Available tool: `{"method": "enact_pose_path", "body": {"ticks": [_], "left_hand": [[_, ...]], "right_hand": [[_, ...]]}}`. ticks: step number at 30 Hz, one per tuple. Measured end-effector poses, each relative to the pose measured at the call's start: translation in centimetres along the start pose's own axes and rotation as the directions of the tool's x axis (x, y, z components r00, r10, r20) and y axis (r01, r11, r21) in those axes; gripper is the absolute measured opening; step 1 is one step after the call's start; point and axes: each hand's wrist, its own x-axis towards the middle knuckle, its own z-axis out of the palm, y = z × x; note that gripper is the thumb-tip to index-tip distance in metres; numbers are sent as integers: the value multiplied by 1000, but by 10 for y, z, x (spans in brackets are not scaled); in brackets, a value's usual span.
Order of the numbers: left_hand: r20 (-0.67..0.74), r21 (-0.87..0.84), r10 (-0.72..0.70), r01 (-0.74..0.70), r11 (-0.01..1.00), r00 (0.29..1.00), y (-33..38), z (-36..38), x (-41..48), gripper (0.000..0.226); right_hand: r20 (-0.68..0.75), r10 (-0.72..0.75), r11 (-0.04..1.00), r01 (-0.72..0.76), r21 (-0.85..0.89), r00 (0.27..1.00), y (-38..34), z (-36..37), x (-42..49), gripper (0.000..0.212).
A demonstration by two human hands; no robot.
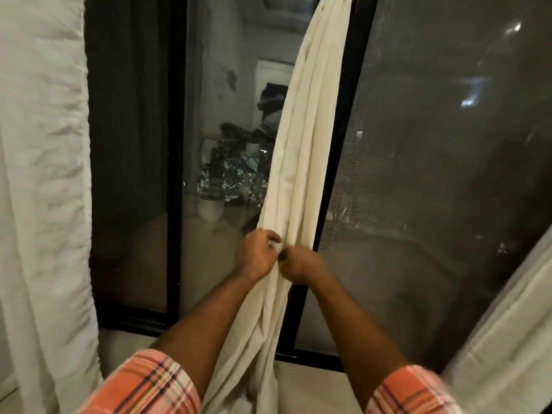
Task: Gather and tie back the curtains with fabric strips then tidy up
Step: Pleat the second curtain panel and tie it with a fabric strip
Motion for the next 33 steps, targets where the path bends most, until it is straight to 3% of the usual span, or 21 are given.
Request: {"method": "enact_pose_path", "body": {"ticks": [3, 7, 9, 12, 15, 17, 22, 24, 27, 30, 32, 33], "left_hand": [[174, 44, -94, 87, 995, 980, -28, 28, -22, 33], [378, 166, -194, 140, 976, 905, -64, 56, -56, 32], [458, 198, -203, 123, 972, 866, -73, 61, -66, 29], [487, 221, -214, 118, 968, 847, -83, 61, -73, 29], [472, 258, -236, 123, 958, 849, -93, 57, -75, 31], [480, 285, -246, 115, 951, 842, -96, 56, -78, 32], [510, 327, -251, 85, 941, 823, -99, 58, -88, 35], [518, 341, -261, 84, 937, 814, -102, 60, -91, 36], [516, 369, -282, 88, 925, 809, -109, 64, -95, 41], [509, 373, -288, 94, 923, 811, -114, 70, -99, 42], [507, 374, -281, 85, 923, 815, -116, 74, -102, 41], [510, 382, -282, 80, 921, 812, -117, 77, -106, 40]], "right_hand": [[222, 12, 999, -5, -33, 975, 4, 72, -21, 32], [288, -27, 997, 47, -63, 957, 10, 119, -48, 34], [218, -54, 992, 77, -99, 974, 14, 118, -56, 28], [-126, 25, 999, -29, -26, 992, 22, 98, -57, 27], [-373, 344, 922, -235, 308, 862, 28, 75, -48, 35], [-381, 497, 827, -291, 482, 780, 23, 66, -41, 39], [-434, 680, 685, -302, 663, 591, 10, 78, -26, 50], [-379, 734, 625, -344, 700, 564, 15, 87, -24, 63], [-226, 705, 570, -348, 744, 672, 31, 106, -21, 70], [-91, 530, 606, -301, 737, 843, 43, 124, -20, 33], [-49, 493, 627, -316, 712, 868, 42, 133, -25, 6], [-29, 502, 625, -339, 703, 865, 40, 139, -28, 12]]}}
